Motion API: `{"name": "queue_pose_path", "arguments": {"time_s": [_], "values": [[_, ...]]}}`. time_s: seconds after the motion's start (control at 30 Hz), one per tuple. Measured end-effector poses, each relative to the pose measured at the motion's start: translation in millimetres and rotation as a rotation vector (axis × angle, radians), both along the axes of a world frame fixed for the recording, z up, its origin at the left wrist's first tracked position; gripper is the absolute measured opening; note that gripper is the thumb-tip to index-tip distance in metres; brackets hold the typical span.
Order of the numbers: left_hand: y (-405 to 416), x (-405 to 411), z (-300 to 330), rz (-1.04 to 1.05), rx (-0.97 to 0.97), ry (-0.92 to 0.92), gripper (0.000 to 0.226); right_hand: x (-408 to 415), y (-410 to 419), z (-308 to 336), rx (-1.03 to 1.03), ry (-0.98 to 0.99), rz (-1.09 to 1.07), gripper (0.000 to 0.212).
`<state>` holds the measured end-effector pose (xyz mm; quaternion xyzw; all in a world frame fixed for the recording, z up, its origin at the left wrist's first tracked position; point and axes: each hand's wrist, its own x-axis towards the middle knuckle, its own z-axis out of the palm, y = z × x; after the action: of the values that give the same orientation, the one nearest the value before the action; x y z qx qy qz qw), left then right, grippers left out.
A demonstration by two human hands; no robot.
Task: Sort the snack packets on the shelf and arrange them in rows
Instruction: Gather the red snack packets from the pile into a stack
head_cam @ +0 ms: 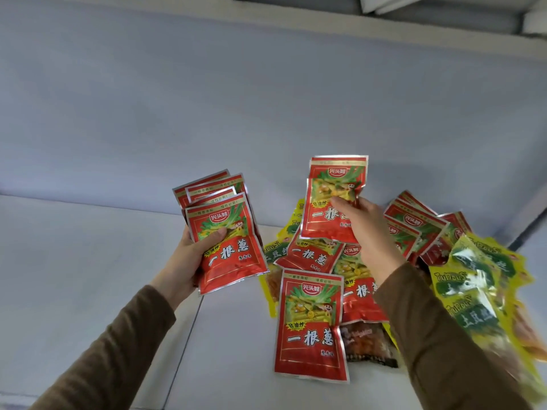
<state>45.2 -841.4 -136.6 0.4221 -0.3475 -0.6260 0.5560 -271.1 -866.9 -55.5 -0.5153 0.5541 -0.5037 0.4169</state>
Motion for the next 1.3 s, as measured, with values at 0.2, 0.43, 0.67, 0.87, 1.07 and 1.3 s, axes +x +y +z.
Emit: {"name": "queue_pose_path", "arguments": {"time_s": [0.2, 0.43, 0.67, 0.87, 1.07, 1.3], "values": [[5.9, -17.2, -0.6, -0.022, 0.017, -0.012, 0.058, -6.7, 21.7, -44.8, -0.002, 0.388, -0.028, 0.026], [7.9, -23.9, 0.7, 0.007, 0.035, -0.027, 0.066, 15.0, 8.9, -61.2, 0.112, 0.897, -0.028, 0.09], [9.2, -22.2, -0.4, 0.031, 0.053, -0.027, 0.071, 21.3, 2.4, -71.4, 0.065, 0.833, -0.11, 0.074], [8.1, -21.4, -0.4, 0.033, 0.056, -0.036, 0.069, 18.4, 2.1, -64.9, -0.143, 0.301, -0.056, 0.023], [5.2, -21.0, 3.2, 0.066, 0.069, -0.049, 0.07, 2.2, 4.7, -15.3, -0.272, -0.036, 0.021, 0.021], [6.9, -17.4, 7.0, 0.093, 0.027, -0.048, 0.073, 35.8, 5.7, 5.4, -0.027, -0.509, 0.323, 0.039]]}}
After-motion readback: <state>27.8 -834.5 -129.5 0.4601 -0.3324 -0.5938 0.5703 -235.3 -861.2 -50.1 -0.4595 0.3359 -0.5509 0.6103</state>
